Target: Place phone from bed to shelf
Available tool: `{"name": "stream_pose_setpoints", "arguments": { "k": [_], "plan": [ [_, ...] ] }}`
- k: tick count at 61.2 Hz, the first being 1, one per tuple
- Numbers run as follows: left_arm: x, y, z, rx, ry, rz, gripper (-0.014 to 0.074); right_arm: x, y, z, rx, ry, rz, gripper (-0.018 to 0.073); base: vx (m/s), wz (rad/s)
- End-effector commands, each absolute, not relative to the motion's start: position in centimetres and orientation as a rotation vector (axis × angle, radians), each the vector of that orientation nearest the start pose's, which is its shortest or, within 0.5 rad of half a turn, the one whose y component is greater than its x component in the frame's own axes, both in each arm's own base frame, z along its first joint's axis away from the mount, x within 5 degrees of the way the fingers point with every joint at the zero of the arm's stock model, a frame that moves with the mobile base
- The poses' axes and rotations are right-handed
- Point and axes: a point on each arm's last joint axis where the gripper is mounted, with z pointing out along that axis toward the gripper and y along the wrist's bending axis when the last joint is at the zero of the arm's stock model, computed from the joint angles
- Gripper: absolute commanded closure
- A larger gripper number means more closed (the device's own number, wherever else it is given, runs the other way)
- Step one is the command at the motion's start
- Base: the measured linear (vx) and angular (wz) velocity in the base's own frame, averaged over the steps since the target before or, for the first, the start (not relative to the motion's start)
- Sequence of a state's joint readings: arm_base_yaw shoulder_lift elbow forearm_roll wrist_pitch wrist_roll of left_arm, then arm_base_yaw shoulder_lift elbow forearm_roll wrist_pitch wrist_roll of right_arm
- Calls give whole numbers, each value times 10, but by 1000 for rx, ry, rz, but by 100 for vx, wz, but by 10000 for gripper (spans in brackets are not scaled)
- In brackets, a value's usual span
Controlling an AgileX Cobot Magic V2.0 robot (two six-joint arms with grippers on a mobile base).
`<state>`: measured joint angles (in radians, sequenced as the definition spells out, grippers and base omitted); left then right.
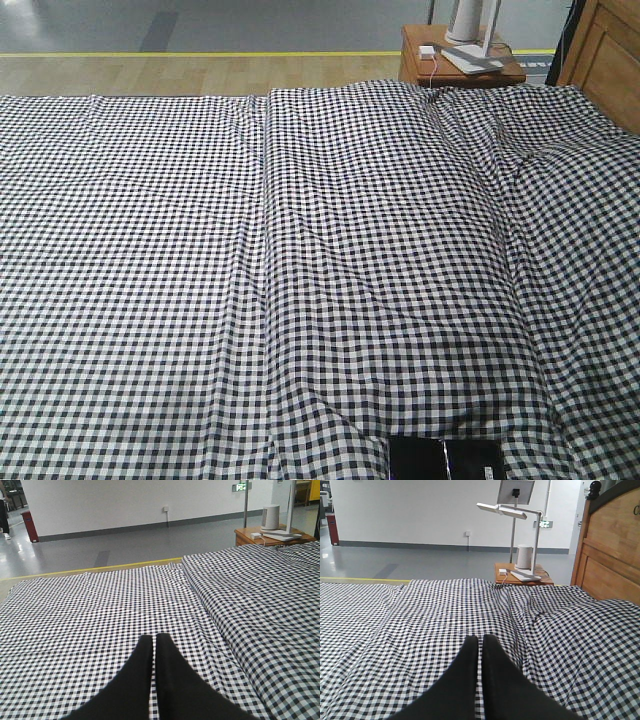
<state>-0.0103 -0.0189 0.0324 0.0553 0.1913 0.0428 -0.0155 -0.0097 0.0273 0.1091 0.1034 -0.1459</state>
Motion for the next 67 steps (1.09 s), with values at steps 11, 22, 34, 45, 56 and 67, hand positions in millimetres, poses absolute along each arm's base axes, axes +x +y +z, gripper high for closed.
{"name": "stream_pose_setpoints", "arguments": {
  "k": [11, 22, 34, 45, 56, 67],
  "plan": [
    [55, 0, 201, 76, 1584, 65, 596, 57, -1, 200, -21, 1526, -52, 560, 0, 0],
    [55, 0, 201, 76, 1584, 65, 596, 57, -1, 200, -21, 1526, -52, 560, 0, 0],
    [55, 0, 201, 76, 1584, 65, 596, 57, -1, 200, -21, 1526, -52, 560, 0, 0],
    [55, 0, 201, 76, 1584, 65, 596, 57, -1, 200, -21, 1526, -52, 560, 0, 0],
    [55, 0, 201, 76, 1584, 65, 596, 57, -1, 200, -21, 1526, -52, 560, 0, 0],
    [55, 0, 201, 76, 1584, 65, 596, 57, -1, 200, -21, 1524, -52, 560, 0, 0]
  ]
}}
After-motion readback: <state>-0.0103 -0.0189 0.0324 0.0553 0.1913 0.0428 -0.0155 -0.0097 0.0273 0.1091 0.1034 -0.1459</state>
